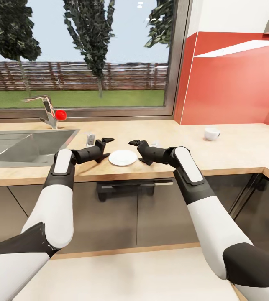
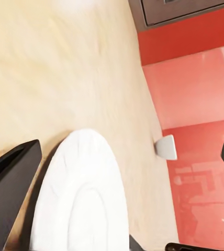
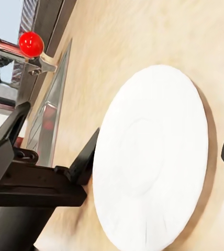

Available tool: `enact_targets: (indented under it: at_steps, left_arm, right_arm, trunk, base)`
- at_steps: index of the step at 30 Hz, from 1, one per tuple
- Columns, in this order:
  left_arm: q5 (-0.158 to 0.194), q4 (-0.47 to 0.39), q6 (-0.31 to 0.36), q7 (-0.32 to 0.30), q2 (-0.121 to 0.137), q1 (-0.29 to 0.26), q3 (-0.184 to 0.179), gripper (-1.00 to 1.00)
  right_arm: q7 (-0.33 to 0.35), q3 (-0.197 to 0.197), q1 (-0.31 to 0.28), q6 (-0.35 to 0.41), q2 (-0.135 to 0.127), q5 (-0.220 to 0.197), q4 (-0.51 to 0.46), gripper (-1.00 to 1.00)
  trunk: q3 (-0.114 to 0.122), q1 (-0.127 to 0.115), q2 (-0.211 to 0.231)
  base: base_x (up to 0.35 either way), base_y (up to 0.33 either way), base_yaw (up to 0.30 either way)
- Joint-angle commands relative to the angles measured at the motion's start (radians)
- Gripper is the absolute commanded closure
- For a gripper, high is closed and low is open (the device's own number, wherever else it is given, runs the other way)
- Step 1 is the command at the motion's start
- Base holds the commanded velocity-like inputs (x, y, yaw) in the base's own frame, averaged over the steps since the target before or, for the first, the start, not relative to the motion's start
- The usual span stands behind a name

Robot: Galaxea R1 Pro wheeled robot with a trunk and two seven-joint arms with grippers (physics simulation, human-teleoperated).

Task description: Set up a coffee station on the kitchen countertop: keep the coffee maker on the countertop, move the bottle of coffee from the kitchen shelf to the counter next to the coffee maker, place a paper coffee filter on top of the coffee maker, put the saucer next to the coffee maker with the coffee cup on the saucer, and place the electric kettle next to the coffee maker.

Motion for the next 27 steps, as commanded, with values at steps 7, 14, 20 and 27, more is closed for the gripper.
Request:
enact_targets:
  at_steps: [7,14,20,27]
  left_arm:
    - [-0.007,0.014,0.010,0.012,-0.001,-0.005,0.003,-1.00]
    - [-0.007,0.014,0.010,0.012,-0.001,-0.005,0.004,-1.00]
    - [-0.007,0.016,0.010,0.012,-0.001,-0.005,0.004,-1.00]
    - [-0.007,0.016,0.010,0.012,-0.001,-0.005,0.005,-1.00]
  right_arm:
    - [0.044,0.000,-0.001,-0.001,0.000,-0.010,0.028,-1.00]
    - [0.101,0.007,-0.002,-0.001,0.000,-0.010,0.079,-1.00]
    - [0.106,0.026,-0.002,-0.001,0.000,-0.010,0.085,-1.00]
    - [0.108,0.028,-0.002,-0.001,0.021,-0.010,0.085,-1.00]
  trunk:
    - [-0.001,0.000,0.000]
    - [-0.001,0.000,0.000]
    - [-0.001,0.000,0.000]
    - [-0.001,0.000,0.000]
  base:
    - [0.000,0.000,0.000]
    - [0.000,0.000,0.000]
    - [0.000,0.000,0.000]
    - [0.000,0.000,0.000]
